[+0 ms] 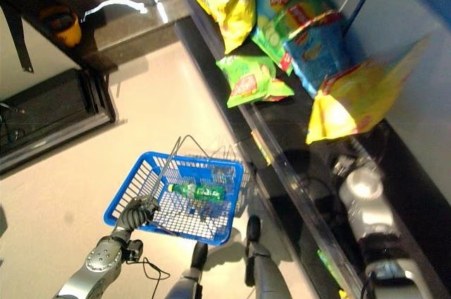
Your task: Pick up the snacks into the basket
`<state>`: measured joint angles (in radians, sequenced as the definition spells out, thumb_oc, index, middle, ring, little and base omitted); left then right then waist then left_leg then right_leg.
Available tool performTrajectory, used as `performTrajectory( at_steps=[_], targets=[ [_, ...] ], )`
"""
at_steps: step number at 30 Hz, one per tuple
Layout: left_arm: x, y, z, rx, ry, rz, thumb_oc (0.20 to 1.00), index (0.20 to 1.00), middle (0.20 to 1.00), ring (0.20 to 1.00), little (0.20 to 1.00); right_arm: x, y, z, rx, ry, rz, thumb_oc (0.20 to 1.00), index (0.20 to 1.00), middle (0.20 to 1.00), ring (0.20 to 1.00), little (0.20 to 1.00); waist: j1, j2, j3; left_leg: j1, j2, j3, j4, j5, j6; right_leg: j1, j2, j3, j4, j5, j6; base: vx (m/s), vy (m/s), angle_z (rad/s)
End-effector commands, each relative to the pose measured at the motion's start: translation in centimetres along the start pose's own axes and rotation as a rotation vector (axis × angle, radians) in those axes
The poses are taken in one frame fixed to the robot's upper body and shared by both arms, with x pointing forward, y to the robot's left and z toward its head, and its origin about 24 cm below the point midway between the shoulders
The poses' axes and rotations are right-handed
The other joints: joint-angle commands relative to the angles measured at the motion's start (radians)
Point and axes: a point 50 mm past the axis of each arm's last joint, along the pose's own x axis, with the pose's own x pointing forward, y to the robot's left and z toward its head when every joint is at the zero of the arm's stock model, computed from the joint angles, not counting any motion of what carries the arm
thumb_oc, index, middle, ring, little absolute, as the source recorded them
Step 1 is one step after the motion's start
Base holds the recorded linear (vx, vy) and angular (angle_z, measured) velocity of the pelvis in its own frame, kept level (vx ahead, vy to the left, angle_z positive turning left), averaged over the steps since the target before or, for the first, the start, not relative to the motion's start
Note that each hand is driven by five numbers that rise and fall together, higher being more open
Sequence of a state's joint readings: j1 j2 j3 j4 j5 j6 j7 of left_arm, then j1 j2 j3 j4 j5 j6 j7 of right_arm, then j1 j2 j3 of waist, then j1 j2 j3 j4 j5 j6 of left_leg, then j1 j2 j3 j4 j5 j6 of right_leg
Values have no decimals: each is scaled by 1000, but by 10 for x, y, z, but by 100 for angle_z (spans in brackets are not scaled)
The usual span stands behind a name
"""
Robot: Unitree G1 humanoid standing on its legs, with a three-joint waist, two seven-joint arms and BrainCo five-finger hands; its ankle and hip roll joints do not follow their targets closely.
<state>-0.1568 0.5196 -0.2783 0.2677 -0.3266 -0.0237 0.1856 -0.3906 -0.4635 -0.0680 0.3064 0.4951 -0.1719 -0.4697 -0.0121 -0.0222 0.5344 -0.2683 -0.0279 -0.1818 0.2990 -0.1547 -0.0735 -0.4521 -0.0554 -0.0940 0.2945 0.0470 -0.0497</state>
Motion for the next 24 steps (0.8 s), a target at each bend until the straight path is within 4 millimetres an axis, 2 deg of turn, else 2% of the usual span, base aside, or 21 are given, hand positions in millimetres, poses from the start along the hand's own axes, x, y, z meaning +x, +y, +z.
performTrajectory(
  at_steps=[1, 3, 4, 5, 7, 8, 9, 11, 12, 13, 15, 16, 18, 19, 20, 24],
  targets=[
    [5, 12, 46, 76, -230, -15, 200, 200, 200, 200, 200, -16, -13, 4, 56, -66, 29, 200, 200, 200, 200, 200, -41, -81, -54, 65, -37, 19, 138, -138, 49, 26, -107, 138, -27, 45, 257, -178, 399, -11],
    [7, 15, 43, 98, -215, -4, 200, 200, 200, 200, 200, -27, -14, -5, 44, -25, 62, 200, 200, 200, 200, 200, -56, -93, -66, 75, -62, 51, 137, -150, 67, 63, -128, 147, -100, 114, 293, -202, 466, -11],
    [7, 20, 37, 110, -192, 16, 200, 200, 200, 200, 200, -33, -12, -14, 60, 15, 81, 200, 200, 200, 200, 200, -54, -98, -78, 89, -61, 85, 114, -142, 68, 75, -150, 110, -162, 144, 296, -221, 442, -52],
    [5, 26, 34, 120, -176, 29, 200, 200, 200, 200, 200, -40, -13, -20, 56, 46, 106, 200, 200, 200, 200, 200, -56, -103, -91, 100, -51, 115, 88, -123, 69, 77, -154, 94, -181, 142, 293, -224, 451, -76],
    [-2, 37, 22, 126, -136, 77, 200, 200, 200, 200, 200, -48, -2, -27, 47, 76, 186, 200, 200, 200, 200, 200, -27, -92, -104, 140, -20, 183, 33, -99, 69, 76, -168, -50, -181, 129, 286, -253, 433, -126],
    [-8, 43, 14, 113, -108, 109, 200, 200, 200, 200, 200, -53, -4, -31, 43, 100, 205, 200, 200, 200, 200, 200, -10, -81, -117, 150, -12, 205, -8, -60, 71, 90, -176, -112, -136, 108, 279, -281, 404, -194],
    [-14, 49, 4, 103, -73, 132, 200, 200, 200, 200, 200, -59, -8, -36, 22, 126, 223, 200, 200, 200, 200, 200, -2, -75, -133, 155, -13, 218, -45, -28, 79, 110, -179, -130, -89, 84, 265, -286, 366, -180],
    [-24, 54, -11, 103, -20, 156, 200, 200, 200, 200, 200, -68, -16, -44, 2, 171, 262, 200, 200, 200, 200, 200, 5, -64, -176, 166, -16, 237, -124, 26, 98, 145, -145, -112, 56, 42, 248, -220, 246, -124],
    [-24, 54, -11, 103, -19, 156, 200, 200, 200, 200, 200, -68, -17, -44, 2, 172, 262, 200, 200, 200, 200, 200, 6, -66, -179, 166, -17, 239, -128, 30, 98, 141, -146, -109, 57, 43, 248, -193, 201, -102],
    [-32, 59, -22, 104, 23, 170, 200, 200, 200, 200, 200, -77, -22, -50, -30, 209, 302, 200, 200, 200, 200, 200, 20, -57, -213, 176, -7, 267, -171, 53, 113, 191, -131, -113, 162, -2, 234, -178, 142, -99],
    [-36, 61, -26, 106, 39, 181, 200, 200, 200, 200, 200, -81, -23, -54, -36, 232, 320, 200, 200, 200, 200, 200, 31, -56, -228, 175, -3, 284, -187, 64, 115, 222, -134, -124, 165, -14, 229, -171, 66, -96],
    [-43, 65, -32, 94, 57, 196, 200, 200, 200, 200, 200, -90, -29, -60, -81, 271, 368, 200, 200, 200, 200, 200, 54, -66, -250, 171, 3, 305, -196, 73, 116, 303, -143, -121, 146, -29, 228, -142, -64, -96],
    [-45, 65, -34, 85, 63, 199, 200, 200, 200, 200, 200, -93, -33, -63, -96, 293, 371, 200, 200, 200, 200, 200, 62, -72, -264, 163, 4, 315, -202, 76, 114, 329, -141, -113, 106, -23, 231, -138, -100, -89],
    [-46, 67, -34, 61, 56, 216, 200, 200, 200, 200, 200, -100, -35, -68, -152, 328, 438, 200, 200, 200, 200, 200, 73, -93, -283, 151, 3, 336, -215, 81, 102, 364, -144, -109, -36, -49, 239, -181, -261, -82],
    [-48, 70, -33, 41, 42, 227, 200, 200, 200, 200, 200, -105, -39, -73, -200, 365, 488, 200, 200, 200, 200, 200, 96, -104, -283, 136, 20, 368, -192, 80, 86, 406, -156, -155, -126, -47, 251, -181, -262, -84],
    [-48, 68, -32, 15, 32, 226, 200, 200, 200, 200, 200, -120, -49, -87, -217, 454, 517, 200, 200, 200, 200, 200, 97, -106, -290, 126, 37, 381, -188, 97, 65, 414, -138, -151, -170, -68, 248, -30, -167, -66]
  ],
)
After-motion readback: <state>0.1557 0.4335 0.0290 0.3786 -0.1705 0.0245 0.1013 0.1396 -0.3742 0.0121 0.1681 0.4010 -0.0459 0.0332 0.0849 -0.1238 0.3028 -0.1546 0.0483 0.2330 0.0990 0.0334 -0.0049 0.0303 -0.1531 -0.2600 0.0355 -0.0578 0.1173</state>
